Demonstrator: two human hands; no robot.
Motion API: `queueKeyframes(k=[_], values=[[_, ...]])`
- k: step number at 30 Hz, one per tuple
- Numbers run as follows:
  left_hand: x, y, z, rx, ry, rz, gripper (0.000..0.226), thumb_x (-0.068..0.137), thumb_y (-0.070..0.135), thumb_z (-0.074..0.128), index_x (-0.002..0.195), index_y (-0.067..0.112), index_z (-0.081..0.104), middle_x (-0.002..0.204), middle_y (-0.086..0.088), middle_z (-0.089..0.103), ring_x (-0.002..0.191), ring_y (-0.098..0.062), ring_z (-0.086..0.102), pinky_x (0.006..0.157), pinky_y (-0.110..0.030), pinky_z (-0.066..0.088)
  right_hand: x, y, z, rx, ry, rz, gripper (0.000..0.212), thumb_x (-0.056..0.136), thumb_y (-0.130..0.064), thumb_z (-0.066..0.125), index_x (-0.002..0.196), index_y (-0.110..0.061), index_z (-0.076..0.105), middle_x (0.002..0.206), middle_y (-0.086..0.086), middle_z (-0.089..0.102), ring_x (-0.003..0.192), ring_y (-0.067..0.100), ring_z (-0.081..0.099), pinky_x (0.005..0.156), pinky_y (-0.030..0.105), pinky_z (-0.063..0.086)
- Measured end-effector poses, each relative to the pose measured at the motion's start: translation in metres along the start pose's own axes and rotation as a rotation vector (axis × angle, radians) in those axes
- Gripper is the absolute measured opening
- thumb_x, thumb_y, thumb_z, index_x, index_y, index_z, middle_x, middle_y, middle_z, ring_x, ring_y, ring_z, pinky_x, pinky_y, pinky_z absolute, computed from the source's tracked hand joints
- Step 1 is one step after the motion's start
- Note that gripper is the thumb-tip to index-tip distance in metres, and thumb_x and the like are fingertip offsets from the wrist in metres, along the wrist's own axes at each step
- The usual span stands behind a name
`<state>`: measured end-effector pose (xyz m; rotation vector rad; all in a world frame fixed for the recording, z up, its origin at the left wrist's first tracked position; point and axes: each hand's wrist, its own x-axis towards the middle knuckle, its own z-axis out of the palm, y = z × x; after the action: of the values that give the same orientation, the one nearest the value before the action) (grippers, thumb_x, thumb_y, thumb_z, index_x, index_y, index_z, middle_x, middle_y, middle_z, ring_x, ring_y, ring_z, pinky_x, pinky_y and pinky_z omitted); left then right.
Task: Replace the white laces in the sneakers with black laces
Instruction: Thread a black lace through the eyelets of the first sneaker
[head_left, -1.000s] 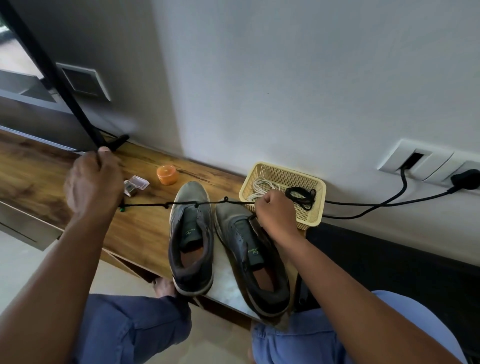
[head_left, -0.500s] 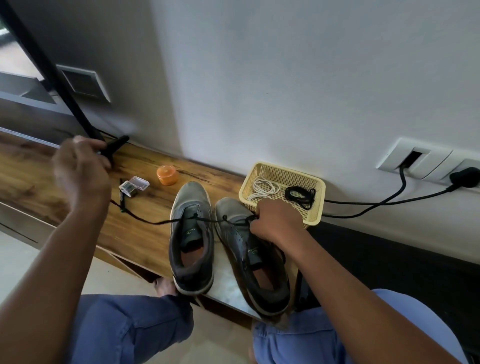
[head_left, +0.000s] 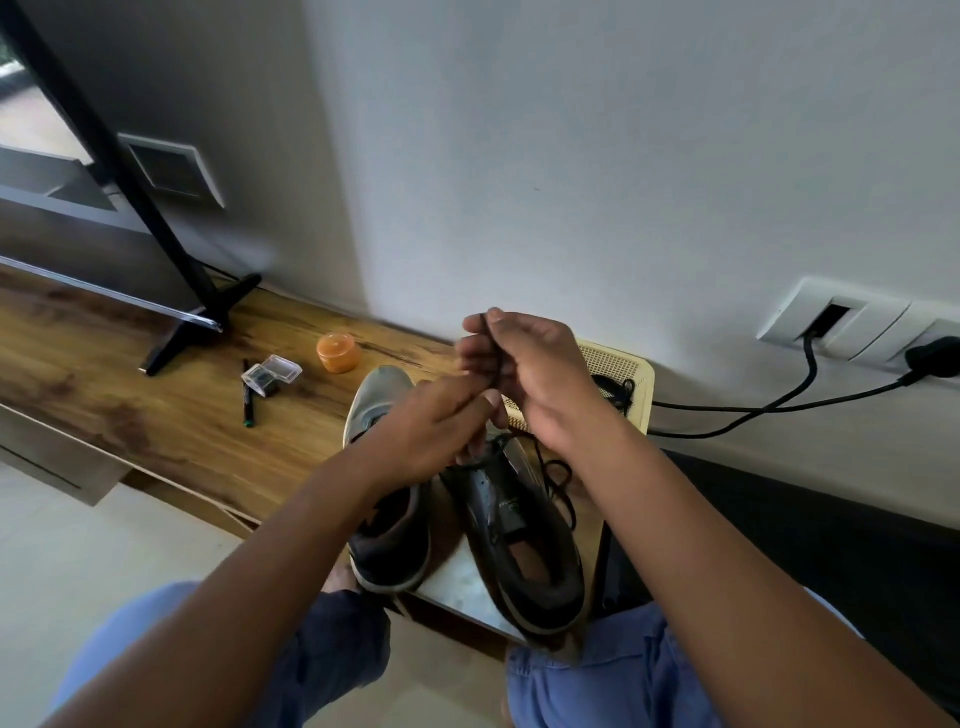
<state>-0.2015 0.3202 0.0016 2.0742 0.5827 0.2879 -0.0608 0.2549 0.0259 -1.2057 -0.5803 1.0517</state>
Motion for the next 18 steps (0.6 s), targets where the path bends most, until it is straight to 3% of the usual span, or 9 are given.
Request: queueKeyframes(k=[2,5,7,9,12,14,16,18], values=[[0.001,-0.002,0.0,0.007,-0.036,-0.002,0.031,0.112,0.027,0.046,0.098,0.016,0.071,0.066,-0.004,0.067,0.059,-0.026,0.065,0.057,-0.028,0.051,0.002,-0.005,-0.009,0.097,0.061,0.006,0.024,0.108,-0.018,0.055,0.098,-0.003,0.07,0.067,0.003,0.06,0.054,0.016,0.052,0.056,0.031,0.048],[0.002,-0.011,-0.009,0.054,-0.012,-0.004,0.031,0.11,0.035,0.049,0.091,0.025,0.072,0.061,0.009,0.059,0.054,-0.009,0.055,0.059,-0.032,0.046,0.008,-0.014,-0.03,0.094,0.221,-0.007,0.024,0.108,-0.014,0.054,0.093,-0.003,0.069,0.063,0.001,0.052,0.046,0.008,0.035,0.044,0.022,0.032],[0.004,-0.019,-0.022,0.119,0.046,-0.007,0.033,0.106,0.041,0.052,0.085,0.026,0.071,0.057,0.015,0.054,0.052,-0.003,0.049,0.058,-0.032,0.042,0.013,-0.017,-0.046,-0.085,0.385,-0.078,0.025,0.107,-0.014,0.055,0.09,-0.006,0.072,0.066,-0.002,0.057,0.049,0.006,0.044,0.046,0.022,0.036],[0.007,-0.032,-0.043,0.155,0.128,-0.037,0.038,0.102,0.047,0.056,0.078,0.022,0.071,0.053,0.015,0.048,0.05,-0.003,0.042,0.057,-0.03,0.037,0.017,-0.019,-0.061,-0.353,0.577,-0.192,0.028,0.106,-0.016,0.054,0.087,-0.013,0.074,0.076,-0.006,0.066,0.066,0.008,0.059,0.061,0.027,0.047],[0.004,-0.045,-0.07,0.15,0.249,-0.123,0.051,0.093,0.067,0.061,0.074,0.022,0.072,0.055,0.001,0.049,0.053,-0.012,0.046,0.059,-0.032,0.039,0.015,-0.024,-0.082,-0.609,0.811,-0.314,0.028,0.104,-0.014,0.05,0.092,-0.012,0.076,0.089,-0.006,0.072,0.087,0.014,0.068,0.081,0.03,0.053],[-0.001,-0.05,-0.08,0.169,0.285,-0.177,0.049,0.096,0.059,0.064,0.077,0.014,0.073,0.064,-0.013,0.057,0.06,-0.018,0.051,0.062,-0.03,0.039,0.015,-0.028,-0.095,-0.719,0.918,-0.381,0.028,0.103,-0.011,0.049,0.097,-0.007,0.076,0.094,-0.001,0.075,0.093,0.018,0.07,0.081,0.027,0.05],[-0.004,-0.053,-0.083,0.205,0.292,-0.228,0.045,0.097,0.052,0.066,0.078,0.011,0.075,0.074,-0.013,0.069,0.066,-0.02,0.059,0.063,-0.03,0.04,0.017,-0.03,-0.107,-0.775,0.998,-0.418,0.027,0.102,-0.01,0.049,0.097,-0.007,0.075,0.097,0.002,0.076,0.095,0.022,0.07,0.077,0.025,0.044],[-0.004,-0.058,-0.085,0.247,0.314,-0.288,0.048,0.095,0.058,0.067,0.074,0.014,0.075,0.076,-0.009,0.072,0.069,-0.023,0.065,0.064,-0.031,0.042,0.018,-0.031,-0.112,-0.804,1.05,-0.433,0.027,0.102,-0.01,0.048,0.099,-0.007,0.074,0.099,0.003,0.076,0.095,0.025,0.07,0.076,0.025,0.04]])
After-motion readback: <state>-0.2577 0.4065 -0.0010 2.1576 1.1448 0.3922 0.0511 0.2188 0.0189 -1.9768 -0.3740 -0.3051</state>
